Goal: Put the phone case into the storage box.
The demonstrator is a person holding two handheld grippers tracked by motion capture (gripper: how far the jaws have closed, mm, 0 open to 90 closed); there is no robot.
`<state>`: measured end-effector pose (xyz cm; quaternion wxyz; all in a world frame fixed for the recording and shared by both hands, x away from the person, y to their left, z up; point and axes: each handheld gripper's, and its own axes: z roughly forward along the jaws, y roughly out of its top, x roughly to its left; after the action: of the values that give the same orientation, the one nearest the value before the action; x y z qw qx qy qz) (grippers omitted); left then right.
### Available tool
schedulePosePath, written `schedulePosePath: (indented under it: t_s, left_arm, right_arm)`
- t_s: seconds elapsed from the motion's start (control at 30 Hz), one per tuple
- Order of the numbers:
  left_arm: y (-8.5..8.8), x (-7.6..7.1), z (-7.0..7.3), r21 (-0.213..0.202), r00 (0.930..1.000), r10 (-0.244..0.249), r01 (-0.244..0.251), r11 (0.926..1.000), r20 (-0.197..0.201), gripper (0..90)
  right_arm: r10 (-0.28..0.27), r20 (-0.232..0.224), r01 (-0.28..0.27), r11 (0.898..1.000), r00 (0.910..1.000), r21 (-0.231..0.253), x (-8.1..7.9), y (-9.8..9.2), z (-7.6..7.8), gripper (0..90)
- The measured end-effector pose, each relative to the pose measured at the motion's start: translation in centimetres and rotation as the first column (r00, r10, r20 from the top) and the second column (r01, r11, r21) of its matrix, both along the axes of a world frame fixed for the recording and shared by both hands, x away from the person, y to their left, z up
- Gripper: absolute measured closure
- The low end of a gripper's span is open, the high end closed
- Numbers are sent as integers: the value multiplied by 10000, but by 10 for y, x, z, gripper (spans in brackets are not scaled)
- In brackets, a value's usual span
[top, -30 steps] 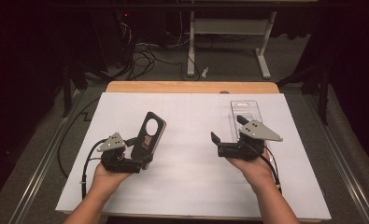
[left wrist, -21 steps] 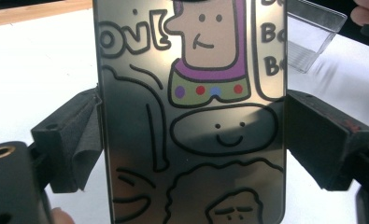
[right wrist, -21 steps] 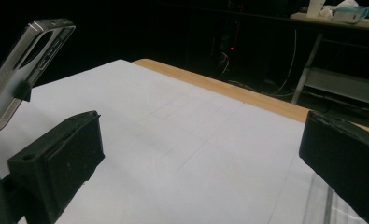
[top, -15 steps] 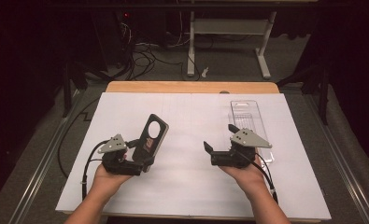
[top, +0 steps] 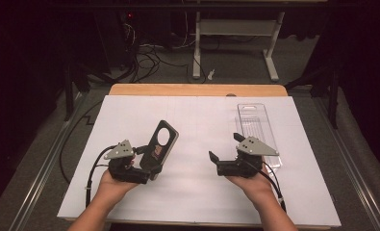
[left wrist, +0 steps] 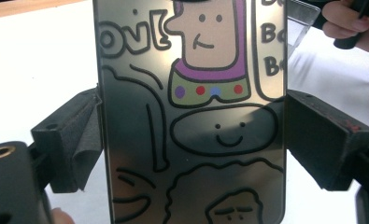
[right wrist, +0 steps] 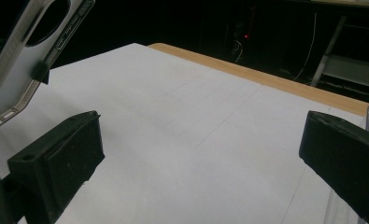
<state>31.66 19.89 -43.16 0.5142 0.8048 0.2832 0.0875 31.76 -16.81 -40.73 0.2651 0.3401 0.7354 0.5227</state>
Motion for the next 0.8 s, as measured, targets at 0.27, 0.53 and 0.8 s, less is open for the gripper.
schedulePosePath:
  t_s: [0.27, 0.53, 0.8]
  left_arm:
    - [-6, 10, 9, 425, 9994, -293, 301, 9986, -177, 130]
    - [-15, 32, 11, 147, 9991, -216, 221, 9996, -358, 131]
    - [-22, 27, 6, 158, 9967, -766, 771, 9969, -283, 131]
  right_arm:
    - [39, -46, -39, 9999, 10000, 166, 0, -1, 1, 3]
    - [184, -59, -182, 9995, 9998, 241, 0, 0, 1, 3]
    - [537, -25, -536, 9980, 9986, 327, -1, 9, 0, 2]
